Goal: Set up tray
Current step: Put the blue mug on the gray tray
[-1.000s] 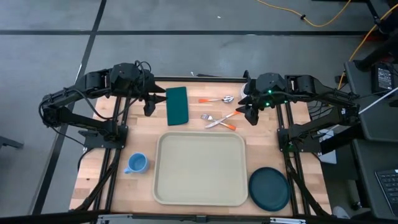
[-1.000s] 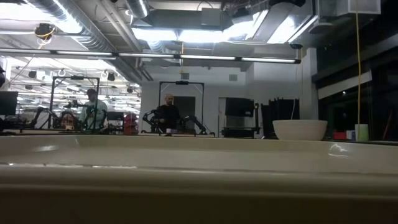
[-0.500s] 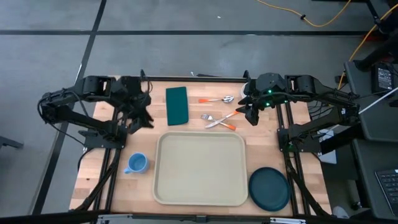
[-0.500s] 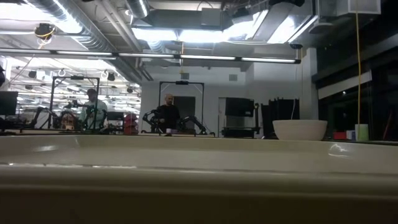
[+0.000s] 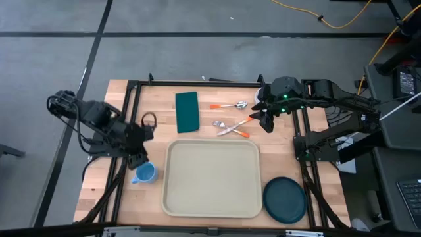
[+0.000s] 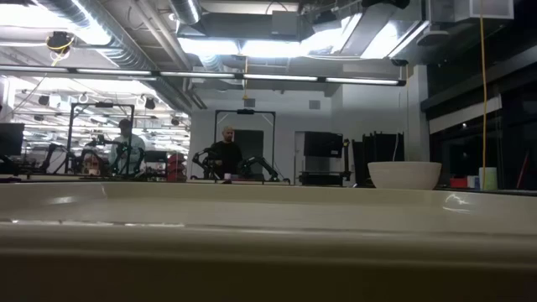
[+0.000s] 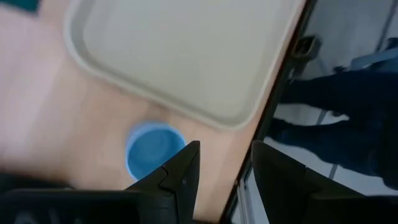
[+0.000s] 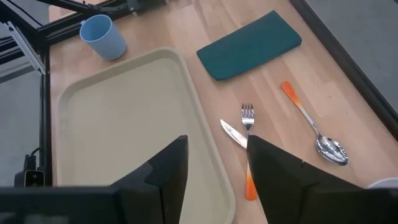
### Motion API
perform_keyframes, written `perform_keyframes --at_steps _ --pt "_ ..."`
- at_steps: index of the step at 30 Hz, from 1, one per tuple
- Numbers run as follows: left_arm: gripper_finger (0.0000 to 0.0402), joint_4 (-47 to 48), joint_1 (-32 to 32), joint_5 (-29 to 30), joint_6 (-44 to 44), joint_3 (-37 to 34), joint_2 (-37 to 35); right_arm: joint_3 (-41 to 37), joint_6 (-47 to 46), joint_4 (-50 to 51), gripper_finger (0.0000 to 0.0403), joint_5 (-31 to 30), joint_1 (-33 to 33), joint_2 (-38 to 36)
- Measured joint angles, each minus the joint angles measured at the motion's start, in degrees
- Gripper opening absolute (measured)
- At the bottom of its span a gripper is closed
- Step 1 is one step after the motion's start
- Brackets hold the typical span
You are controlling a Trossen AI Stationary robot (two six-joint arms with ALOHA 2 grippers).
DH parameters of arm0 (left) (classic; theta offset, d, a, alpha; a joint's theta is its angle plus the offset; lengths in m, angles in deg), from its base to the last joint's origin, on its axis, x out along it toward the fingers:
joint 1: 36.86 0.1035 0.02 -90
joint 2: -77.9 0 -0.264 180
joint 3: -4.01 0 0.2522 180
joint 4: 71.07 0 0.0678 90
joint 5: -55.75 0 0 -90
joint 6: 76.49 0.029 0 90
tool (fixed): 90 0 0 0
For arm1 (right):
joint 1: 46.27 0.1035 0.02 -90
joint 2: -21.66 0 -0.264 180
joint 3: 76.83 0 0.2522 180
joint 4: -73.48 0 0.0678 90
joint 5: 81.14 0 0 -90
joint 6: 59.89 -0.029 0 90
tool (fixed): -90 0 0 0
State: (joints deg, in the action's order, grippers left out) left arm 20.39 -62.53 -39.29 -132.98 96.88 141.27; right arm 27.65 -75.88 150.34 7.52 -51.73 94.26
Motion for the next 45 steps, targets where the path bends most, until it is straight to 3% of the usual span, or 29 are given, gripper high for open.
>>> perform_keyframes --at_steps 12,24,33,38,45 --pt "0.0139 3.0 -14.9 2.4 -21.3 -3.1 8.3 0.0 0.1 -0.3 0.017 0.0 0.0 0.0" --pt "0.0139 9.9 -20.2 7.1 -28.0 -3.7 17.1 0.0 0.0 -0.3 0.017 0.0 0.0 0.0" --pt "0.0139 -0.3 -24.0 7.4 -39.1 -13.5 14.1 0.0 0.0 -0.3 0.017 1.2 0.1 0.0" --pt "0.0139 -1.3 -26.0 8.1 -43.5 -15.4 12.0 0.0 -0.2 -0.3 0.017 1.2 0.1 0.0" --pt "0.0139 -4.2 -33.5 8.9 -50.7 -16.0 9.9 0.0 -0.2 -0.3 0.017 1.1 0.1 0.0"
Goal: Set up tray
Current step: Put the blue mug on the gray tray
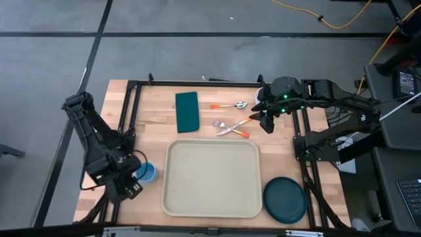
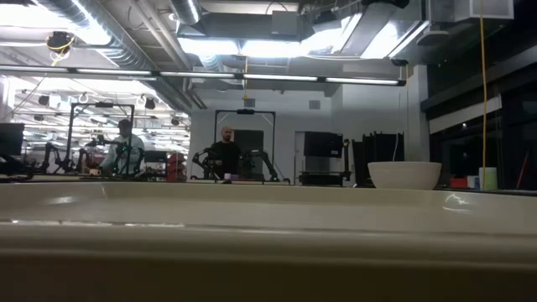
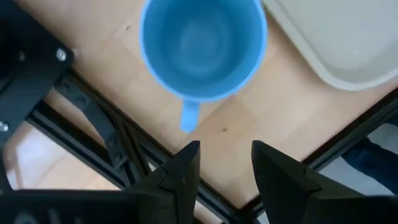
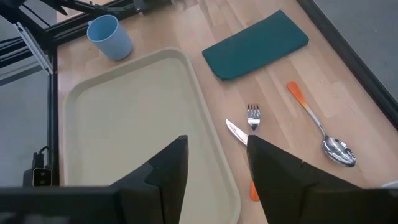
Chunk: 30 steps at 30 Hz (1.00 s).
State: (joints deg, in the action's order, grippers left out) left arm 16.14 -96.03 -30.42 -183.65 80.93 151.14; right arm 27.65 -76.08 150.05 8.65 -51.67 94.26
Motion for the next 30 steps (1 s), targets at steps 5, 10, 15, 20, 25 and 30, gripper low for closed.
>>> perform_keyframes --at_steps 5,10,15,20,25,30 --pt "0.0139 -0.2 -3.8 1.4 -6.5 0.0 0.0 0.0 0.2 0.0 0.017 0.0 0.0 0.0" --pt "0.0139 -1.8 -3.8 1.3 -5.2 0.0 0.0 0.0 0.9 -0.4 0.017 -0.1 0.0 0.0" --pt "0.0139 -2.2 -2.2 1.0 -3.3 -1.0 0.2 0.0 1.3 -0.5 0.017 -0.1 0.0 0.0" --pt "0.0139 -9.1 -0.9 -5.9 -0.9 -7.4 0.3 0.0 1.3 -1.4 0.017 -0.1 0.0 0.0" --pt "0.0139 -10.4 -1.0 -5.3 -0.8 -9.4 0.2 0.0 0.2 -1.9 0.017 -0.1 0.0 0.0" --pt "0.0139 -11.3 -0.3 -3.1 -0.1 -11.5 0.2 0.0 0.2 -2.0 0.017 -0.1 0.0 0.0"
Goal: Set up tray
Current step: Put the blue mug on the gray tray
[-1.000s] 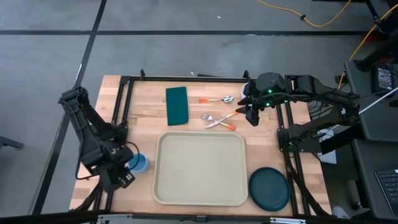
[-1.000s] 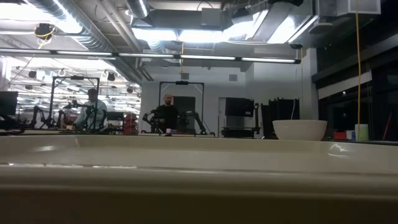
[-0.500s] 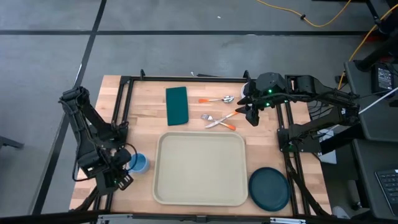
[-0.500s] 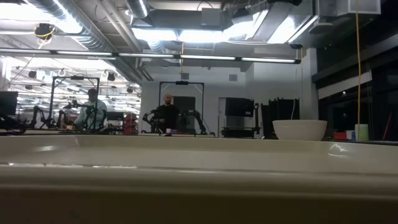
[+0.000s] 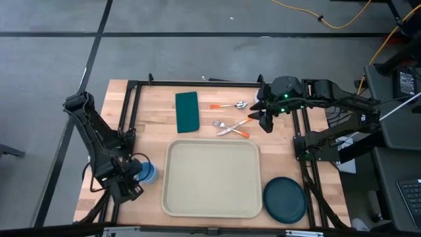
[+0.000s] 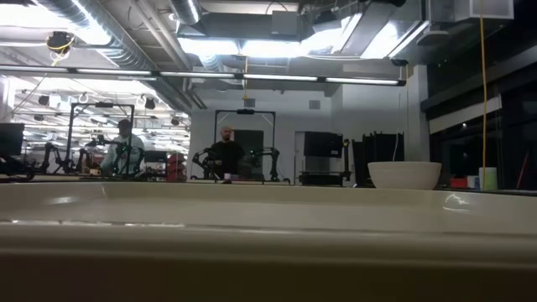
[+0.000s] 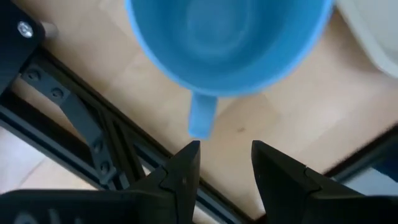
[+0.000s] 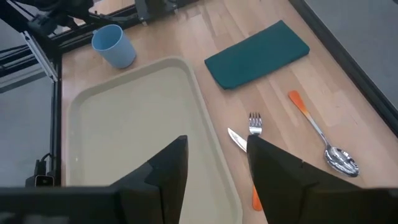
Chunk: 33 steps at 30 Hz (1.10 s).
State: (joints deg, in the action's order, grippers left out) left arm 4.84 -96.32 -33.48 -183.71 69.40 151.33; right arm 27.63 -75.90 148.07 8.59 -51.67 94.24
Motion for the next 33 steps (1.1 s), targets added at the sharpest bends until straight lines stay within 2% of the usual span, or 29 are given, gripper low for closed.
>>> perform_keyframes --at_steps 9,15,22,25,33 --pt "0.0139 -1.4 0.0 0.2 0.0 -2.6 0.0 0.0 0.0 -0.7 0.017 0.0 0.0 0.0" --pt "0.0139 -5.6 0.0 0.3 -1.4 -4.8 0.0 0.0 0.0 -1.0 0.017 0.0 0.0 0.0" --pt "0.0137 -5.7 1.1 1.5 -1.7 -5.0 0.0 0.0 0.0 -1.5 0.017 0.0 0.0 0.0" --pt "0.0123 -5.7 1.6 1.2 -0.7 -5.0 0.0 0.0 0.0 -1.5 0.017 0.0 0.0 0.0" --pt "0.0046 -6.8 1.6 1.1 0.1 -5.0 0.0 0.0 0.0 -1.6 0.017 0.0 0.0 0.0"
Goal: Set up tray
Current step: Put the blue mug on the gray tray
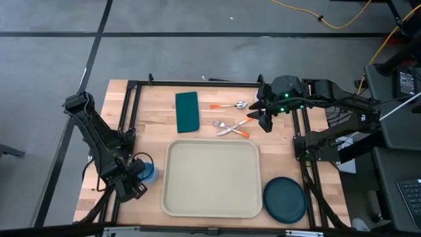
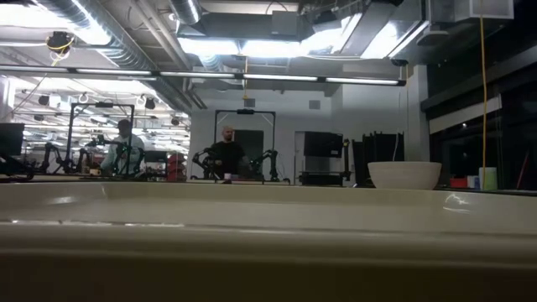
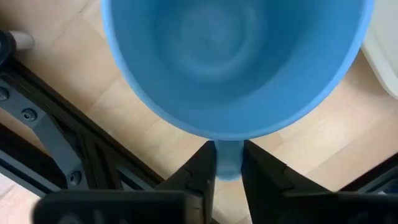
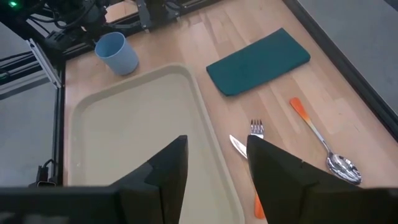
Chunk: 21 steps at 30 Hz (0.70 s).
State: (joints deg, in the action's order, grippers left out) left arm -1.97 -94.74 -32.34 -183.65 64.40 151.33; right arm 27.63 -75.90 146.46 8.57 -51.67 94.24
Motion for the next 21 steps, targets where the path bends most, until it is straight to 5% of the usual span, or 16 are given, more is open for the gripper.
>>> perform_keyframes --at_steps 21 --pt "0.0039 2.5 0.7 1.1 0.4 1.9 -4.1 0.0 1.6 -0.3 0.017 0.0 0.0 0.0"
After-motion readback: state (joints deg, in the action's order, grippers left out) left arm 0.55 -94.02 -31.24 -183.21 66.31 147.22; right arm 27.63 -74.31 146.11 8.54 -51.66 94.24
